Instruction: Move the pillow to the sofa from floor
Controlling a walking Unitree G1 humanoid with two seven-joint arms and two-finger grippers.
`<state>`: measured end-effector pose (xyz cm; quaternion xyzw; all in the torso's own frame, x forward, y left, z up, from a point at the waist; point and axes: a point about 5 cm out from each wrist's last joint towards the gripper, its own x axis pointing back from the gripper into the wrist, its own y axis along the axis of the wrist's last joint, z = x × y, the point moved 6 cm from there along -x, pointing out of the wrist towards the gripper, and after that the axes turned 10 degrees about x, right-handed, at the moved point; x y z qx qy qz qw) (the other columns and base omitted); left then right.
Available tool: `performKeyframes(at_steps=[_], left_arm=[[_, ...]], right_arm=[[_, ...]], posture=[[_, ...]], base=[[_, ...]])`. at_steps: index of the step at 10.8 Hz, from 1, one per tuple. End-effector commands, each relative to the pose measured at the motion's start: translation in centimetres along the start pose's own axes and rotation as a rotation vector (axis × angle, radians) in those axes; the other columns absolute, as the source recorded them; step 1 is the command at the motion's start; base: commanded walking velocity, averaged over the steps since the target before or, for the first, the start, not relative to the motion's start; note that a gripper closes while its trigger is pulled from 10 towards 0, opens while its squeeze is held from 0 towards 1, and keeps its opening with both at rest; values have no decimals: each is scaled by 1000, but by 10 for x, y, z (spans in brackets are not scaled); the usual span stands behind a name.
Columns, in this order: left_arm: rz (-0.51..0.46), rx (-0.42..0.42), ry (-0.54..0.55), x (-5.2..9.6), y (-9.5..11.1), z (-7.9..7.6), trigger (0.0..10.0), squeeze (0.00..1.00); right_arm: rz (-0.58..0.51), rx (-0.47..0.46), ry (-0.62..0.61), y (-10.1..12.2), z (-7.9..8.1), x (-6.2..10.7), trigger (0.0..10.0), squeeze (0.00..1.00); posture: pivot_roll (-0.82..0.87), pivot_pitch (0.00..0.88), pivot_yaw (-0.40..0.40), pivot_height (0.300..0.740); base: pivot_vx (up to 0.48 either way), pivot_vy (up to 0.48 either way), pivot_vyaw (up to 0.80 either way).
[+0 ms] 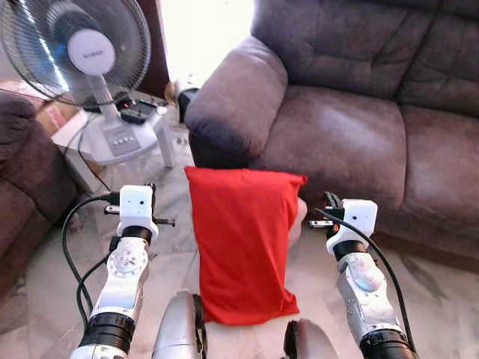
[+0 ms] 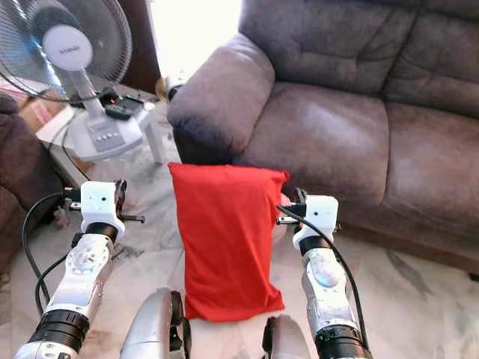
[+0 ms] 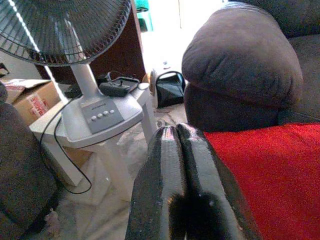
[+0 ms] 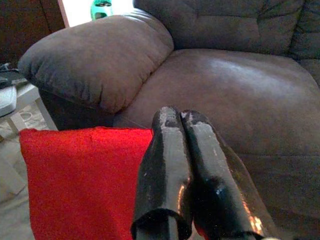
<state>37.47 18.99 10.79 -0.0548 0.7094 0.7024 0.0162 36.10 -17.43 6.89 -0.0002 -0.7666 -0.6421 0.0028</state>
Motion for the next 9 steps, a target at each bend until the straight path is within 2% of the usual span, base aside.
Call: performKeyframes(at_steps=[1, 7, 9], left_arm=[[-1, 6, 0, 0, 1, 2, 10000, 0], [-4, 6, -27, 2, 1, -3, 10000, 0], [-3, 5, -35, 2, 1, -4, 10000, 0]], right_arm=[[13, -6, -11, -4, -3, 1, 10000, 0], [2, -7, -9, -2, -1, 2, 10000, 0], [-4, -12, -14, -2, -1, 3, 10000, 0]], posture=[[67, 124, -19, 616], [60, 92, -1, 611], [61, 79, 5, 577]], base=[[0, 0, 0], [0, 0, 0], [0, 0, 0]])
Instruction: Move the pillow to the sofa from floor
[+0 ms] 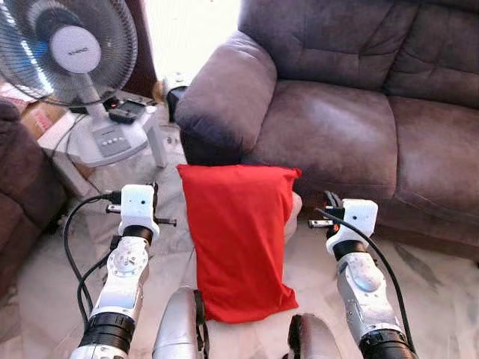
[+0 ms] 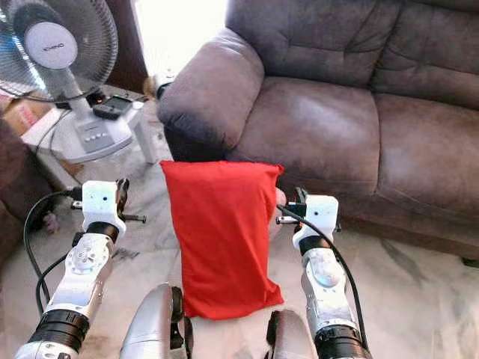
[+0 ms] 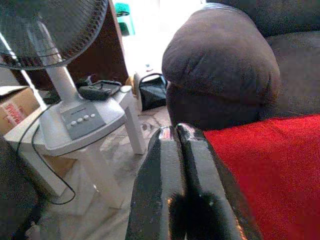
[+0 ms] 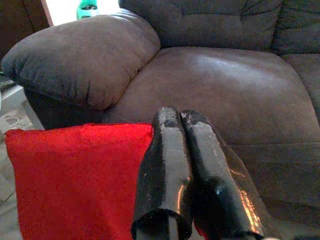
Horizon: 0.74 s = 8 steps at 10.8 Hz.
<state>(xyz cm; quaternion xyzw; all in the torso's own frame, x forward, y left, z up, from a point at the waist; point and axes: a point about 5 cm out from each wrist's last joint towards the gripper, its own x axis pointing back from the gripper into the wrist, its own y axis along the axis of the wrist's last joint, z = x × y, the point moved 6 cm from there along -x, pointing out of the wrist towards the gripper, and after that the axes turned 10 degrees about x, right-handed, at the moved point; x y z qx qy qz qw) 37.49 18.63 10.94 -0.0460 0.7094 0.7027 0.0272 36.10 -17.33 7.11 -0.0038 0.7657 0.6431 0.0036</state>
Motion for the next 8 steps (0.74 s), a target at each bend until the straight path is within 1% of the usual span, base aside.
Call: performKeyframes(at_steps=[1, 3, 5, 8], left_arm=[[0, 7, -7, 3, -1, 0, 10000, 0], [2, 12, -10, 3, -1, -2, 10000, 0], [-5, 16, -14, 1, 1, -5, 10000, 0], [-5, 16, -11, 0, 3, -3, 10000, 0]], right_arm=[[17, -3, -9, -6, -1, 3, 10000, 0], [16, -1, -7, -6, -1, 3, 10000, 0], [12, 1, -16, -4, -3, 1, 10000, 0], [15, 17, -6, -6, -1, 3, 10000, 0]], posture=[[62, 75, 6, 577], [62, 73, 7, 577], [64, 92, 4, 577], [67, 110, -2, 577]], base=[[0, 0, 0], [0, 0, 0], [0, 0, 0], [0, 0, 0]])
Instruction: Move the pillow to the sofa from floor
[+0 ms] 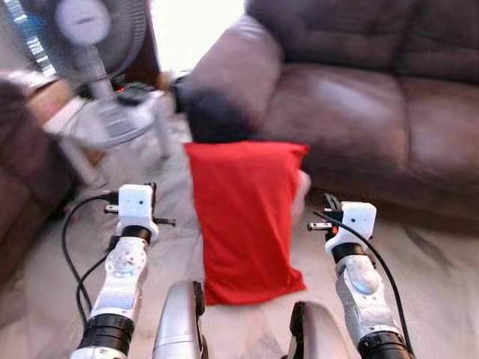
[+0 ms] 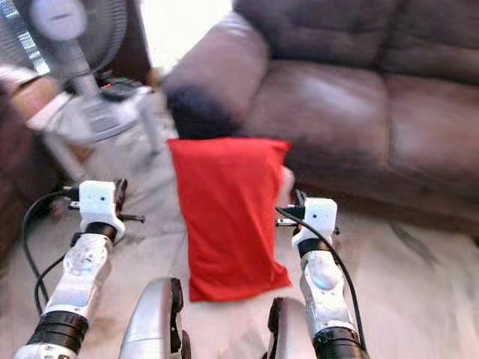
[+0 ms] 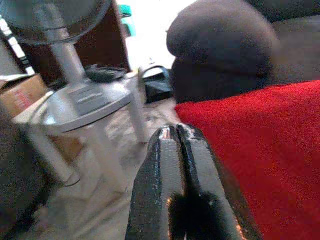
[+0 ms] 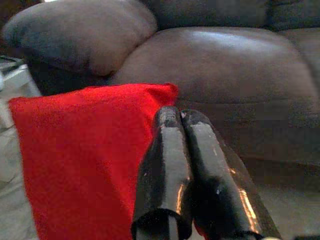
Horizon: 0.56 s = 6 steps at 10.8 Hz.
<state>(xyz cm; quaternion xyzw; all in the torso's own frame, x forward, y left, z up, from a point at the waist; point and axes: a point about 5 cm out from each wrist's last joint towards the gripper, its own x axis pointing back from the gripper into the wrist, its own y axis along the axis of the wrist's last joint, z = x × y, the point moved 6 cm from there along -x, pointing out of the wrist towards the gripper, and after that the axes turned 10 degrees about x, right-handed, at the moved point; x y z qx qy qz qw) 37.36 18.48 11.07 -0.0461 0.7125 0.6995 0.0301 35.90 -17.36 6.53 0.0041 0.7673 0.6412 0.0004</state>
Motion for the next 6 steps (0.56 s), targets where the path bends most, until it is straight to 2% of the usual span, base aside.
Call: performKeyframes(at_steps=[1, 2, 6], left_arm=[[0, 10, -4, -1, 2, 0, 10000, 0], [0, 10, -3, -2, 2, 0, 10000, 0], [0, 8, 6, -4, 4, 1, 10000, 0]], right_arm=[[-1, 16, 0, 1, -1, 0, 10000, 0], [-3, 11, -2, 2, -1, -1, 10000, 0], [-18, 7, -11, 6, -4, -3, 10000, 0]], posture=[[67, 117, -3, 577], [68, 119, -4, 577], [63, 133, -4, 577]], base=[[0, 0, 0], [0, 0, 0], [271, 0, 0]])
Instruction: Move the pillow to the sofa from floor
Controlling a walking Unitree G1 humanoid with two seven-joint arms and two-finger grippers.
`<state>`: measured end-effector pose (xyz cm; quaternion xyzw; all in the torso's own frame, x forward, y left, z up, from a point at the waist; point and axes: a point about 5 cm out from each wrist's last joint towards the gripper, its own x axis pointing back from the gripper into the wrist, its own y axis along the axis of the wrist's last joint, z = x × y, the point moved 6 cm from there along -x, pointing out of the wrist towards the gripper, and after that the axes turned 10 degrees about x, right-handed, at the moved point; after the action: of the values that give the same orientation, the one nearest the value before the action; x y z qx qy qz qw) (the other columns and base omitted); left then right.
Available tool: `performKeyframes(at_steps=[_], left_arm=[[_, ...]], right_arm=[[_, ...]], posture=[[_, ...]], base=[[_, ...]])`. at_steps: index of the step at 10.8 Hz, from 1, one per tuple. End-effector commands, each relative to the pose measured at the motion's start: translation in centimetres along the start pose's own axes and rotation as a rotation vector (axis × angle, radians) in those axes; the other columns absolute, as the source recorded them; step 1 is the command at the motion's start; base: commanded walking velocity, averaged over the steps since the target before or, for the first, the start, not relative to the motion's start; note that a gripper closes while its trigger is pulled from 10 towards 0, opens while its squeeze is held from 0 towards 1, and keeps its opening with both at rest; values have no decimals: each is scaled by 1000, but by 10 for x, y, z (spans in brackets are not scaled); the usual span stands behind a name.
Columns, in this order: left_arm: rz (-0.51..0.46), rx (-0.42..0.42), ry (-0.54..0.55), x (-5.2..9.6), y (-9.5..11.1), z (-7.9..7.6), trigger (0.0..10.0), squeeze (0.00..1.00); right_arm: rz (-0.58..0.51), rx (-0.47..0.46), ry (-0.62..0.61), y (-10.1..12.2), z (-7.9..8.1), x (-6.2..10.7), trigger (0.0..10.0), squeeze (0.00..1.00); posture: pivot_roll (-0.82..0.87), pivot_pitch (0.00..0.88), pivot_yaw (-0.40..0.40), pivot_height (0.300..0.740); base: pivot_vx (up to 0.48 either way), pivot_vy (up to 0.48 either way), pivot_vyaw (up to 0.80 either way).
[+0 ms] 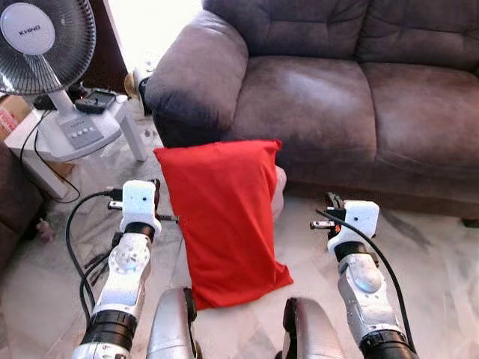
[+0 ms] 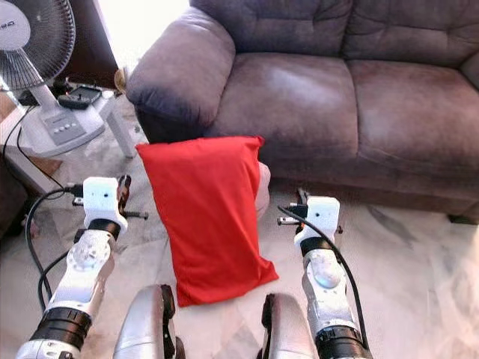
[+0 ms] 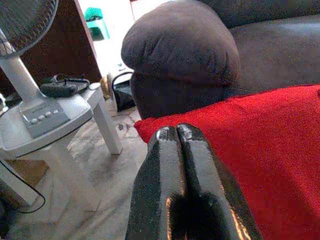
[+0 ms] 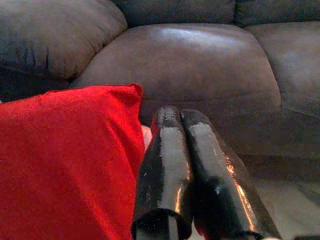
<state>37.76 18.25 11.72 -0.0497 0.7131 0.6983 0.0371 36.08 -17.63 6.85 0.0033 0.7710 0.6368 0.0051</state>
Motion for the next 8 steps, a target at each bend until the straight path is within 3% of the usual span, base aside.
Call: performKeyframes(at_steps=[1, 7, 8], left_arm=[[15, 5, 13, 0, -2, 4, 10000, 0], [11, 6, 16, -1, -1, 4, 10000, 0], [11, 6, 17, -1, 0, 4, 10000, 0]], right_arm=[[-10, 32, 5, 3, 0, -1, 10000, 0], [7, 15, 3, -1, 0, 0, 10000, 0], [-10, 39, 19, 2, 3, 0, 10000, 0]], posture=[[63, 137, -6, 577], [66, 138, -10, 577], [66, 137, -10, 577]], base=[[274, 0, 0], [270, 0, 0], [266, 0, 800]])
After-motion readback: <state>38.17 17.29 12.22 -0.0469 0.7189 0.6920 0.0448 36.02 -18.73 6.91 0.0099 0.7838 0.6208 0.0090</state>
